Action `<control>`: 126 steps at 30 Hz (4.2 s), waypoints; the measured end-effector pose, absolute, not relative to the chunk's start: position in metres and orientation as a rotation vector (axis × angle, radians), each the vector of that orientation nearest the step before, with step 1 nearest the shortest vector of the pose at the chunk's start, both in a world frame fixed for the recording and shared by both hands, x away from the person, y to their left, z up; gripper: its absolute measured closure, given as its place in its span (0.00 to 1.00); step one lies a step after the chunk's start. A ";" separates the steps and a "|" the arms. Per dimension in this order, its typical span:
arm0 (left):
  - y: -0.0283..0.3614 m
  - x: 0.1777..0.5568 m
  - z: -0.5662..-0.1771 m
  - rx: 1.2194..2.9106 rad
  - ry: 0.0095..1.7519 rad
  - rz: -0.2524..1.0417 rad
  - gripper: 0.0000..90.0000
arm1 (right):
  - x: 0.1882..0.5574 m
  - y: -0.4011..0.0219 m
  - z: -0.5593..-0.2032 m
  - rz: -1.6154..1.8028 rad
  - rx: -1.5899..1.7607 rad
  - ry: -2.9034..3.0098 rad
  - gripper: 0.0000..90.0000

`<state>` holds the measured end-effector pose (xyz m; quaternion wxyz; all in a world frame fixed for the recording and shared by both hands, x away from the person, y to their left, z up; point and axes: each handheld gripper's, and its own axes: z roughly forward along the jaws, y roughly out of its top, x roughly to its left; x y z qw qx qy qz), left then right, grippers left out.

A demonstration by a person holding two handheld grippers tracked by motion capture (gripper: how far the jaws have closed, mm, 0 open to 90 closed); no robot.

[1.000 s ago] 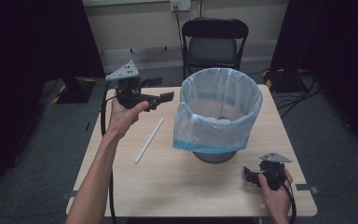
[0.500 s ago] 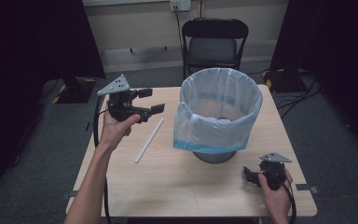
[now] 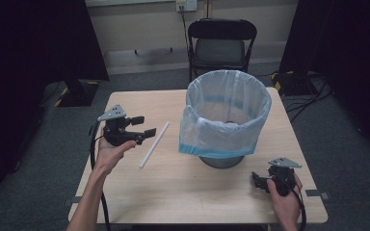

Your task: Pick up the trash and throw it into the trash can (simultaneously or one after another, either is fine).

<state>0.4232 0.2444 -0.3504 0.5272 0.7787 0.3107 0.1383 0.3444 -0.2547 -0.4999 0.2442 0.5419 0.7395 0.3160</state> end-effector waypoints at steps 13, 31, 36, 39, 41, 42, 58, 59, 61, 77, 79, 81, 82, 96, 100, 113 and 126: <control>0.262 0.413 -0.413 2.006 0.860 0.315 0.30 | 0.344 -0.255 -0.500 0.863 1.480 2.019 0.11; 0.262 0.414 -0.469 2.169 0.958 0.309 0.50 | 0.344 -0.255 -0.500 0.863 1.480 2.019 0.11; 0.258 0.417 -0.476 2.223 0.969 0.321 0.56 | 0.344 -0.255 -0.500 0.863 1.480 2.019 0.11; 0.256 0.417 -0.479 2.247 0.966 0.330 0.56 | 0.344 -0.255 -0.500 0.863 1.480 2.019 0.11; 0.254 0.416 -0.482 2.276 0.960 0.383 0.58 | 0.344 -0.255 -0.500 0.863 1.480 2.019 0.11; 0.254 0.415 -0.483 2.275 0.955 0.393 0.60 | 0.344 -0.255 -0.500 0.863 1.480 2.019 0.11; 0.264 0.417 -0.486 2.205 1.001 0.339 0.88 | 0.344 -0.255 -0.500 0.863 1.480 2.019 0.11; 0.264 0.417 -0.486 2.198 1.003 0.333 0.88 | 0.344 -0.255 -0.500 0.863 1.480 2.019 0.11; 0.268 0.418 -0.487 2.173 1.019 0.305 0.89 | 0.344 -0.255 -0.500 0.863 1.480 2.019 0.11; 0.277 0.415 -0.478 2.038 1.012 0.286 0.89 | 0.344 -0.255 -0.500 0.863 1.480 2.019 0.11; 0.279 0.415 -0.476 2.018 1.014 0.282 0.89 | 0.344 -0.255 -0.500 0.863 1.480 2.019 0.11; 0.281 0.415 -0.474 2.001 1.014 0.281 0.89 | 0.344 -0.255 -0.500 0.863 1.480 2.019 0.11; 0.281 0.414 -0.472 1.985 1.020 0.289 0.89 | 0.344 -0.255 -0.500 0.863 1.480 2.020 0.11; 0.283 0.418 -0.450 1.899 0.987 0.319 0.89 | 0.344 -0.255 -0.500 0.863 1.480 2.020 0.11; 0.283 0.421 -0.444 1.879 0.973 0.323 0.89 | 0.344 -0.255 -0.500 0.863 1.480 2.019 0.11; 0.284 0.424 -0.419 1.815 0.936 0.355 0.89 | 0.344 -0.255 -0.500 0.863 1.480 2.019 0.11; 0.278 0.430 -0.388 1.766 0.875 0.373 0.89 | 0.344 -0.255 -0.500 0.863 1.480 2.019 0.11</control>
